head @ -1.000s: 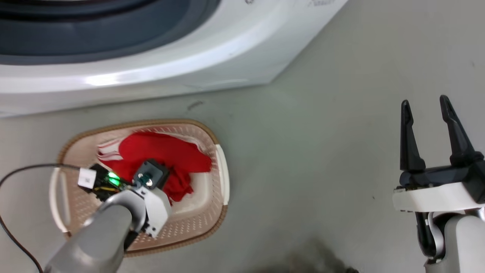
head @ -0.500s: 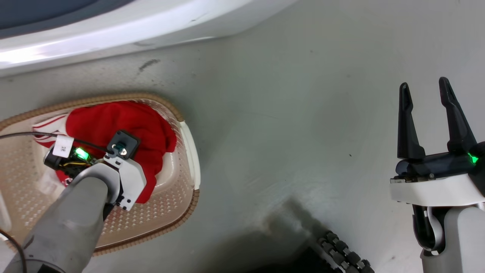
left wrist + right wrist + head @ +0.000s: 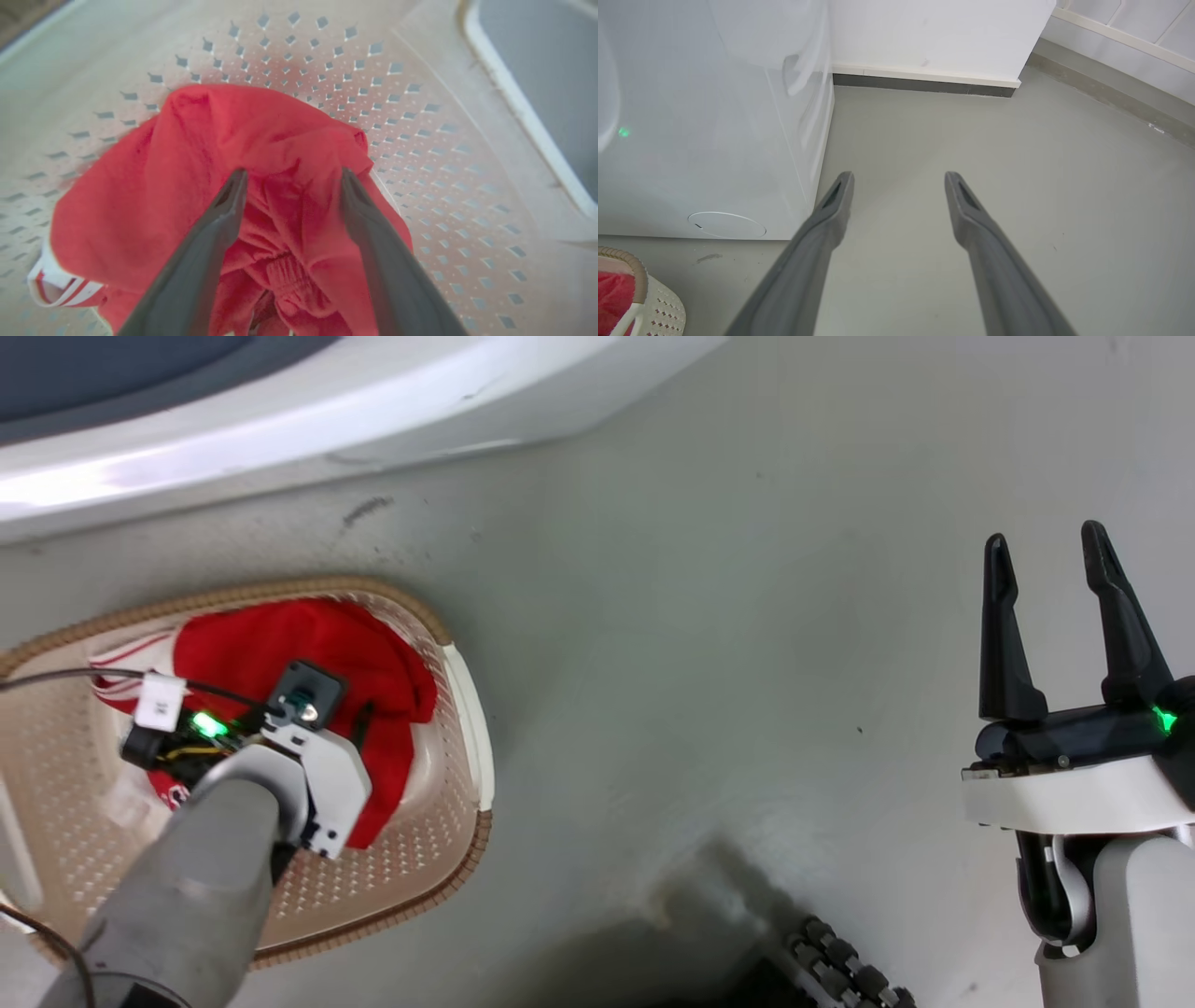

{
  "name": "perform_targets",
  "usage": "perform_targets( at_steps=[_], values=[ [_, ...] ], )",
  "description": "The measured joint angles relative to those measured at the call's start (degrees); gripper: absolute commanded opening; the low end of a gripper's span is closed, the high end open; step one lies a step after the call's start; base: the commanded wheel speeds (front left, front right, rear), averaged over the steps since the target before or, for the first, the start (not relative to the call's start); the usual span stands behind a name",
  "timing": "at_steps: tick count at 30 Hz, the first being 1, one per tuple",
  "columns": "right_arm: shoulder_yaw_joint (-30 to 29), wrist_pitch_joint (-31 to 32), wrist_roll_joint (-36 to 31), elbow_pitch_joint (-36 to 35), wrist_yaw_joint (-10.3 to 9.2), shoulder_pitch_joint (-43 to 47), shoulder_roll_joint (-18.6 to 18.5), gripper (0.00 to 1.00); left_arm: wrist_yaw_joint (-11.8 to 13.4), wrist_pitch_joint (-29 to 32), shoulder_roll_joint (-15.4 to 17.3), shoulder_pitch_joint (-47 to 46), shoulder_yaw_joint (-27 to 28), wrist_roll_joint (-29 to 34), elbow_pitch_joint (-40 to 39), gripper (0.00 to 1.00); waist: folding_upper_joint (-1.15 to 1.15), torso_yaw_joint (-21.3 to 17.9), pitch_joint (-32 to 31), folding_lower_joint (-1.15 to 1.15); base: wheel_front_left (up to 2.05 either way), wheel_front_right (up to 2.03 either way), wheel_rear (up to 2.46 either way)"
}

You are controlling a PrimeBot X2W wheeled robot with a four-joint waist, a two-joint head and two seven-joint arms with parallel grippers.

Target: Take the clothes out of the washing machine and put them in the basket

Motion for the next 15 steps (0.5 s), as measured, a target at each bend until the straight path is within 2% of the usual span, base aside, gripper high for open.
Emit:
perform_targets(
  at_steps=[4, 11, 15],
  values=[
    [-0.6, 0.0, -1.2, 0.8, 0.00, 0.1, 0.0, 1.00, 0.3, -0.1, -0.7, 2.2, 0.8, -0.5, -2.3, 1.00, 0.00, 1.0, -3.4, 0.00, 0.00, 0.00, 0.00],
    [-2.4, 0.0, -4.0, 2.2, 0.00, 1.7, 0.0, 1.00, 1.7, -0.2, -0.3, 8.0, 5.0, -0.8, -15.8, 1.00, 0.00, 3.4, -11.7, -0.01, 0.00, 0.00, 0.00],
    [-3.2, 0.0, -5.3, 3.0, 0.00, 3.0, 0.0, 1.00, 3.6, -0.2, 0.8, 11.4, 8.5, 0.6, -24.0, 1.00, 0.00, 5.2, -17.1, -0.01, 0.00, 0.00, 0.00]
  ],
)
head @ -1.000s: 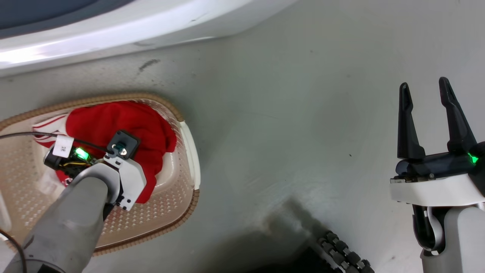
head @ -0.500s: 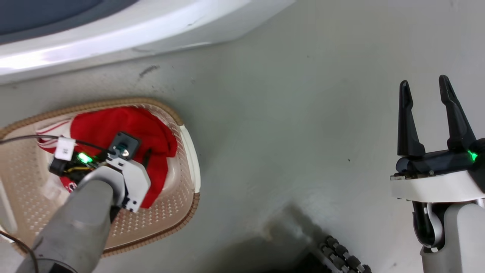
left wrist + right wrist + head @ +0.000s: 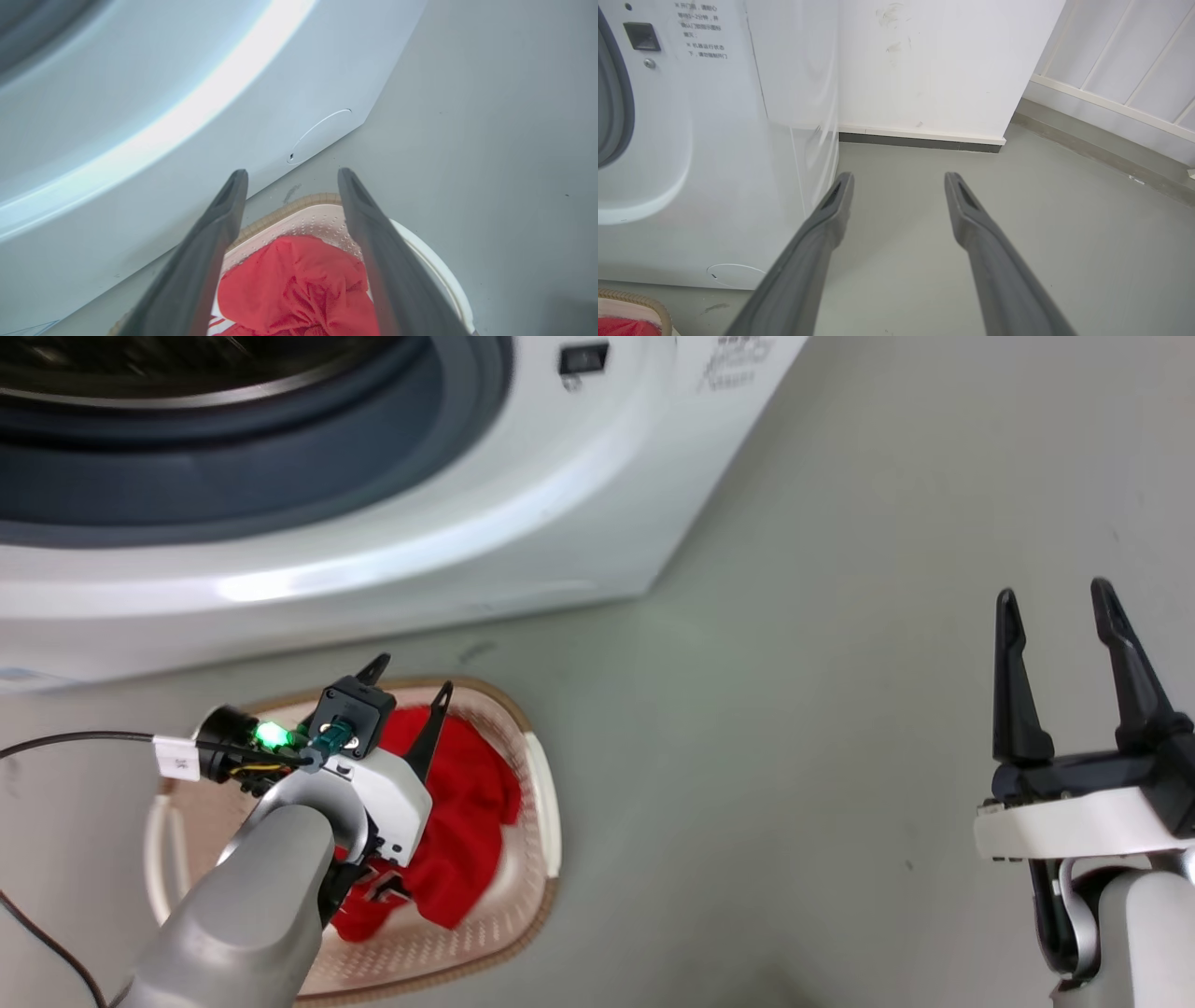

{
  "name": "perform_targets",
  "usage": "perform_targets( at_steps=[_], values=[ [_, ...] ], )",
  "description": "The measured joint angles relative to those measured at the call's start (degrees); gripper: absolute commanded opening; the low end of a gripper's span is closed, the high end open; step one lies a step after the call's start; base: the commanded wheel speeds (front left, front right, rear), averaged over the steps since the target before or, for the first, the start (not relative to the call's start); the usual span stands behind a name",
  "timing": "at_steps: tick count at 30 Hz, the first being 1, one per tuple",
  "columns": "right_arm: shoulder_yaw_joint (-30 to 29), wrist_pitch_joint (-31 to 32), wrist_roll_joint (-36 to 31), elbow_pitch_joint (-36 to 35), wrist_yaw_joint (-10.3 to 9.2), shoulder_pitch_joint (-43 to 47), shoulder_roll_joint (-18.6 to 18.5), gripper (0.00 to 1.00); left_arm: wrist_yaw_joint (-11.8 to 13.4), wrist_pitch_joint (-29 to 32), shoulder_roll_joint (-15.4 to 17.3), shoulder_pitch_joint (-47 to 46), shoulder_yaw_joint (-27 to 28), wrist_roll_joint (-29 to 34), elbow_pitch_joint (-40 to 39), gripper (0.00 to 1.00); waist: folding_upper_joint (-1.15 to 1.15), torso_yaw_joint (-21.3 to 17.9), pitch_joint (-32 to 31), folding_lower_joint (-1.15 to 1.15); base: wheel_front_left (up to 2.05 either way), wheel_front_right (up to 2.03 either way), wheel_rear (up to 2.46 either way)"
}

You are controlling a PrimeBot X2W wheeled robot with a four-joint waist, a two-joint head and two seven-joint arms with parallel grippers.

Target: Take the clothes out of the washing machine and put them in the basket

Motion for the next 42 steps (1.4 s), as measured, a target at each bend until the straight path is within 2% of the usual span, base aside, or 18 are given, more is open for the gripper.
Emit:
perform_targets(
  at_steps=[4, 10, 15, 21, 31, 42],
  values=[
    [-0.5, 0.0, -0.9, 0.3, 0.00, 1.1, 0.0, 1.00, 2.3, -0.1, 1.2, 4.0, 4.6, 1.7, -9.3, 1.00, 0.00, 2.2, -5.2, -0.01, 0.00, 0.00, 0.00],
    [-0.9, 0.0, -1.6, 1.0, 0.00, 3.3, 0.0, 1.00, 5.8, -0.1, 1.1, 12.2, 13.5, 3.6, -22.2, 1.00, 0.00, 5.8, -11.8, -0.01, 0.00, 0.00, 0.00],
    [-1.1, 0.0, -2.1, 1.4, 0.00, 5.0, 0.0, 1.00, 7.5, -0.1, -0.6, 20.5, 20.5, 5.5, -31.1, 1.00, 0.00, 8.4, -16.4, -0.01, 0.00, 0.00, 0.00],
    [-2.0, 0.0, -2.2, 1.5, 0.00, 8.1, 0.0, 1.00, 8.4, -0.1, -3.9, 29.2, 25.7, 8.9, -38.6, 1.00, 0.00, 10.7, -21.2, -0.02, 0.00, 0.00, 0.00],
    [-1.3, 0.0, -1.9, 0.0, 0.00, 13.6, 0.0, 1.00, 9.0, -0.1, -9.8, 39.6, 29.1, 13.1, -44.0, 1.00, 0.00, 12.1, -27.3, -0.01, 0.00, 0.00, 0.00],
    [-0.3, 0.0, 0.3, 0.6, 0.00, 16.4, 0.0, 1.00, 8.5, -0.1, -13.4, 43.8, 30.9, 16.2, -44.6, 1.00, 0.00, 11.4, -29.4, -0.01, 0.00, 0.00, 0.00]
  ],
)
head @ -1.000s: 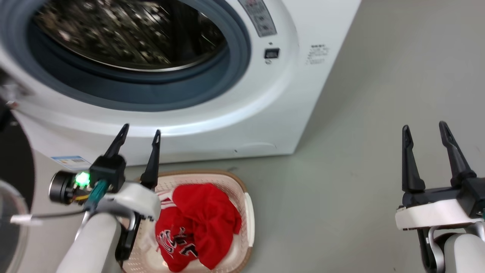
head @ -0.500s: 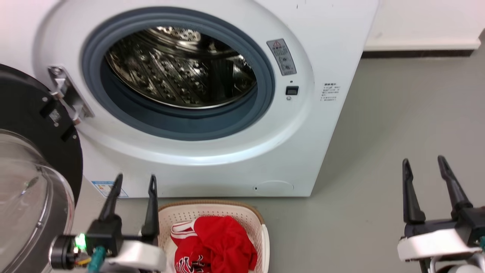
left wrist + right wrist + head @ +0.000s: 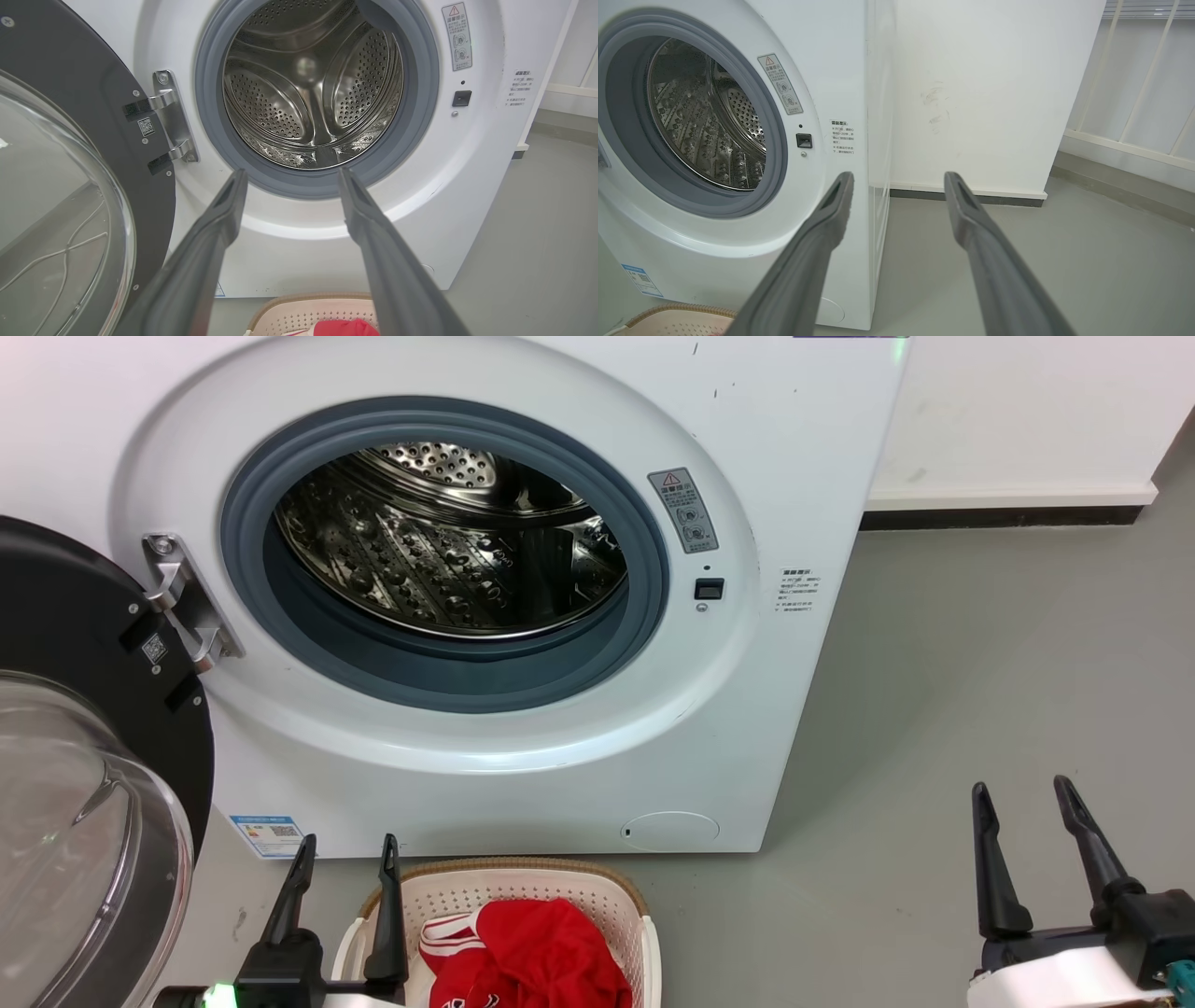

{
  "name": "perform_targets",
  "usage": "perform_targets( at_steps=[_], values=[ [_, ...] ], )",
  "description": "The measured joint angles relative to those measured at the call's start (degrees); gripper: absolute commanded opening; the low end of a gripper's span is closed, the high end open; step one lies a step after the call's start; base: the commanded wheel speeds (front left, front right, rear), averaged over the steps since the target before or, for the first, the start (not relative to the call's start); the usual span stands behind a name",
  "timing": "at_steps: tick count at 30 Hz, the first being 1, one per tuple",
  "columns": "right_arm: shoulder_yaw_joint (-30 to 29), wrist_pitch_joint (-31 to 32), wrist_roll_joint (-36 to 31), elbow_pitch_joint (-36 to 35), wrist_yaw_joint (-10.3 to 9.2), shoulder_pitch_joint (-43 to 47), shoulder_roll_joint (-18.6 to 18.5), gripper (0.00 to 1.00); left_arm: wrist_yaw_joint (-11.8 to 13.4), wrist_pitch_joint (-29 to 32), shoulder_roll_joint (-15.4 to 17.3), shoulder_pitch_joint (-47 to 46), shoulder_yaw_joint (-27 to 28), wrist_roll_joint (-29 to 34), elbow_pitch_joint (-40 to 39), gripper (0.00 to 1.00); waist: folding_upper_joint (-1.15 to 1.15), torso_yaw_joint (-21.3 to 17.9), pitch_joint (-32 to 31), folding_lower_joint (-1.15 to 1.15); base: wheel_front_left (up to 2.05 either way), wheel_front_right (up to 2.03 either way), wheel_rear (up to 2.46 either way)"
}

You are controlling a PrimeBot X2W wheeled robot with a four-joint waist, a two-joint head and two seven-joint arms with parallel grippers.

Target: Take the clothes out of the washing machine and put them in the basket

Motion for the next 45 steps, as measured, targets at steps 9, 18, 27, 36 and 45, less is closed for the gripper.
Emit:
perform_targets(
  at_steps=[9, 18, 27, 36, 45],
  values=[
    [0.5, 0.0, 0.8, 0.2, 0.00, 0.3, 0.0, 1.00, -1.0, 0.0, -0.9, 0.1, 1.8, 1.1, -0.1, 1.00, 0.00, -0.7, -0.4, 0.01, 0.00, 0.00, 0.00],
    [0.5, 0.0, 0.1, 0.2, 0.00, 0.3, 0.0, 1.00, -1.4, 0.0, -1.3, 0.0, 2.1, 2.9, -0.2, 1.00, 0.00, -0.8, -0.2, 0.01, 0.00, 0.00, 0.00],
    [0.3, 0.0, -0.7, 0.2, 0.00, 0.3, 0.0, 1.00, -1.2, 0.0, -1.9, -0.2, 2.1, 3.0, 0.1, 1.00, 0.00, -0.8, 0.3, 0.02, 0.00, 0.00, 0.00],
    [0.3, 0.0, -1.5, 0.4, 0.01, 0.3, 0.0, 0.00, -1.6, 0.0, -2.1, -0.2, 2.2, 2.9, 0.4, 0.00, 0.00, -0.9, 0.3, 0.02, 0.00, 0.00, 0.00],
    [0.5, 1.3, 4.7, 3.4, 0.01, 0.7, 0.2, 0.00, -2.2, 1.7, -2.2, 0.4, 2.4, -3.1, 3.3, 0.00, 0.00, -0.8, 0.3, 0.02, 0.00, 0.00, 0.00]
  ],
)
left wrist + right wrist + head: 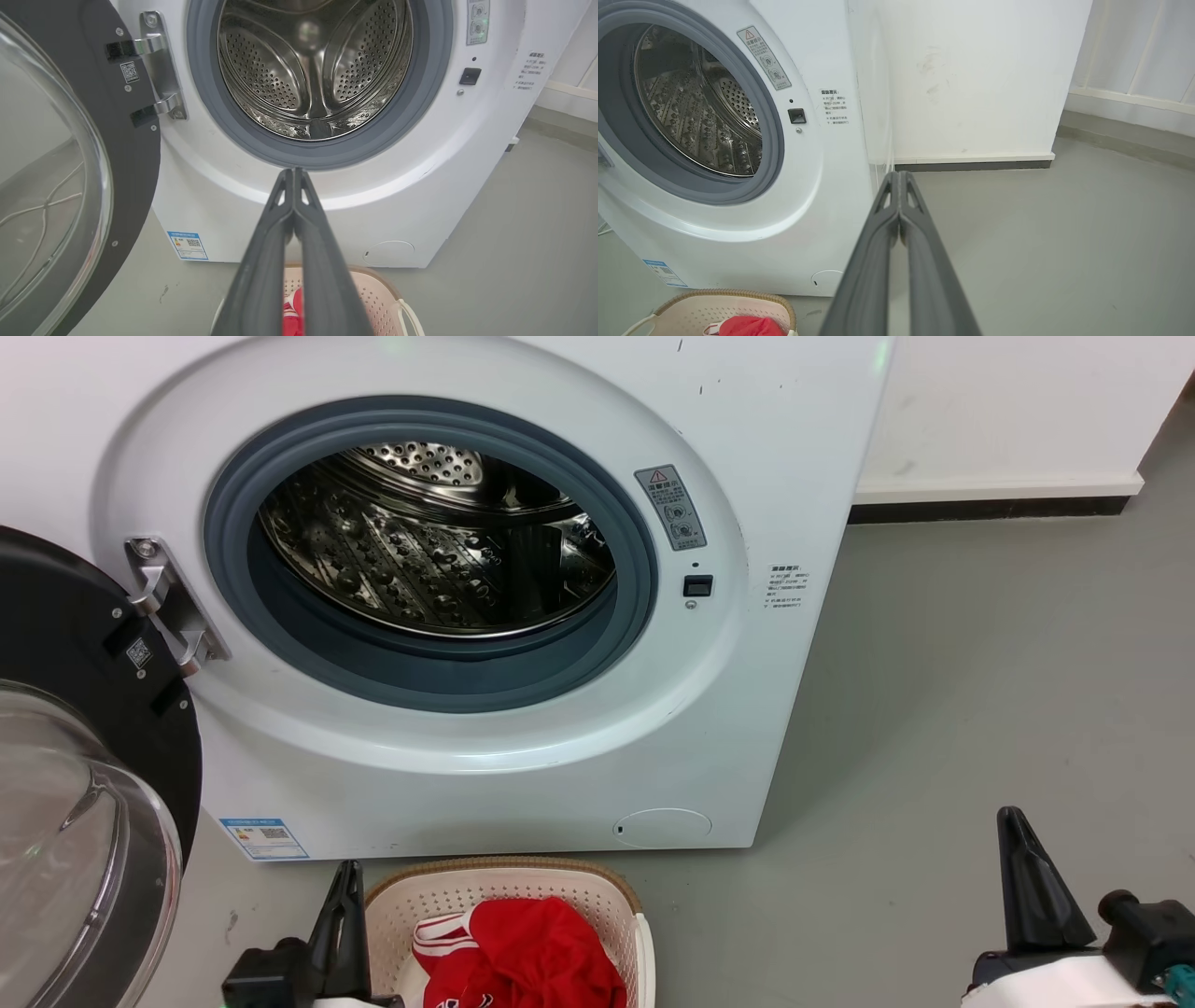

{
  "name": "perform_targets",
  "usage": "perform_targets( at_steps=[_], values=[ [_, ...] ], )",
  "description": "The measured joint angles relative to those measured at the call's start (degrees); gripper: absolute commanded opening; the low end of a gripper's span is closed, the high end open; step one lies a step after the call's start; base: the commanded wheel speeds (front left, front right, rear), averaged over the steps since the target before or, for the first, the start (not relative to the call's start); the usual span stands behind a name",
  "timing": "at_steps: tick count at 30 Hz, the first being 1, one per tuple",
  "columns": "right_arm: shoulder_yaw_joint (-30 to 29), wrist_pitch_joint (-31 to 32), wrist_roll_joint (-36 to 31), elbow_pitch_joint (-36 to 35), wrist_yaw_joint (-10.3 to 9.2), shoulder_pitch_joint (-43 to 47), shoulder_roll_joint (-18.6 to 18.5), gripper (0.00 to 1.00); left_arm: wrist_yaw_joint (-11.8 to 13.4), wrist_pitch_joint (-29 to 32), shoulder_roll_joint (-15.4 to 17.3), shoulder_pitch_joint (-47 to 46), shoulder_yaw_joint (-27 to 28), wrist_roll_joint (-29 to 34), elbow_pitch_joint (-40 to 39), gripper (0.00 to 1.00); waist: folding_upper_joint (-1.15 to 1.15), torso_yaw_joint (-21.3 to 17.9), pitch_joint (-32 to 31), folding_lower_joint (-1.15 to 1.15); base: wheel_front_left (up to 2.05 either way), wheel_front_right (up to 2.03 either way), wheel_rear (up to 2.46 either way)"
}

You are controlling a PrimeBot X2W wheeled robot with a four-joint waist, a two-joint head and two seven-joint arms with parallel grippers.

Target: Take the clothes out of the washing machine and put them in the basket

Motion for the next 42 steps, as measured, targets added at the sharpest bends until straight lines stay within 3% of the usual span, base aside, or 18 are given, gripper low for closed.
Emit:
perform_targets(
  at_steps=[22, 42],
  values=[
    [0.1, 5.3, 25.2, 2.9, -0.01, -2.6, -0.3, 0.00, -3.0, 5.3, -0.2, -3.4, 2.3, -24.2, 2.8, 0.00, 0.00, 0.5, -0.1, 0.00, 0.00, 0.00, 0.00],
    [0.0, 9.2, 43.0, 5.0, -0.02, -4.9, -0.5, 0.00, -5.0, 9.3, -0.5, -6.2, 4.1, -41.5, 4.7, 0.00, 0.00, 0.9, -0.2, 0.00, 0.00, 0.00, 0.00]
  ],
)
